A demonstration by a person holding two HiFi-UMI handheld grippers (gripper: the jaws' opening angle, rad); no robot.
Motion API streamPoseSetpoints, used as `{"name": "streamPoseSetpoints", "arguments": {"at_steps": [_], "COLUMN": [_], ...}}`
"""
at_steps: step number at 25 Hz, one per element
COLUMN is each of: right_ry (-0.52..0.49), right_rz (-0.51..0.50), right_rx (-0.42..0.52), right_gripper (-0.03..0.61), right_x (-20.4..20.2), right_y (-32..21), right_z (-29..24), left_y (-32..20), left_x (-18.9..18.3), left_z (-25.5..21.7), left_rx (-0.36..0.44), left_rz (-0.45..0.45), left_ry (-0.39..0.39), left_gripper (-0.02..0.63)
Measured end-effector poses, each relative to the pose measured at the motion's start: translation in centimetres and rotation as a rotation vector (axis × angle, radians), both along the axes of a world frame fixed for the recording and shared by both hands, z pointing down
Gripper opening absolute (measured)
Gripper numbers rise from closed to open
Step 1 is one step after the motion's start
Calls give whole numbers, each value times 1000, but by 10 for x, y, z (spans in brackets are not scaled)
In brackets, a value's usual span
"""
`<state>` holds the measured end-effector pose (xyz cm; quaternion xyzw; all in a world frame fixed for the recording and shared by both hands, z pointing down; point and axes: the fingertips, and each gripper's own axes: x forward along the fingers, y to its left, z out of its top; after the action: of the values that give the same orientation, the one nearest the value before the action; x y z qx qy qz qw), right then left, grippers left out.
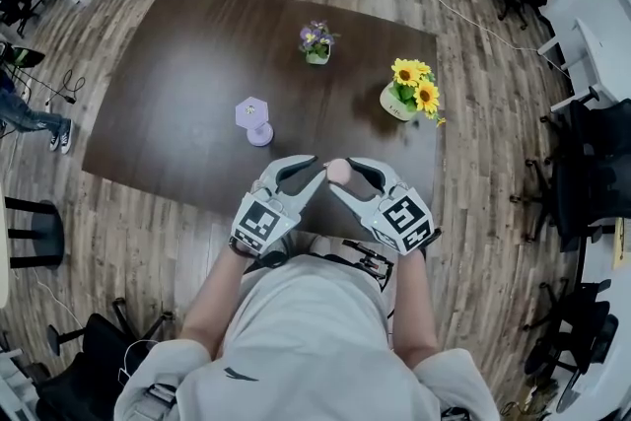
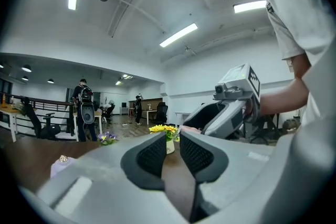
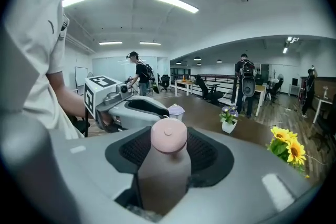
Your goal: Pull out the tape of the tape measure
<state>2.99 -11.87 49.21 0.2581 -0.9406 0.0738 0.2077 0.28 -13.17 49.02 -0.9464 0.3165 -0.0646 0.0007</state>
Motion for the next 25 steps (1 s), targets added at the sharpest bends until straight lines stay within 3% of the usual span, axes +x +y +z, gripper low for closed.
{"name": "streamPoseSetpoints", "arguments": {"at_steps": [4, 16, 25], "right_ry": [10, 14, 13], "right_rz": [-32, -22, 51], "right_rx": [-12, -6, 11], "right_gripper": [215, 215, 215], "right_x": [-4, -1, 14], "right_y": [2, -5, -15], "right_z": [3, 2, -1], "left_y": [0, -2, -10], "left_x": [2, 5, -19], "left_z": [2, 5, 6], "left_rx": [1, -2, -11], "left_rz": [2, 7, -87], "left_ry": [-1, -6, 21], "left_gripper": [30, 14, 12]}}
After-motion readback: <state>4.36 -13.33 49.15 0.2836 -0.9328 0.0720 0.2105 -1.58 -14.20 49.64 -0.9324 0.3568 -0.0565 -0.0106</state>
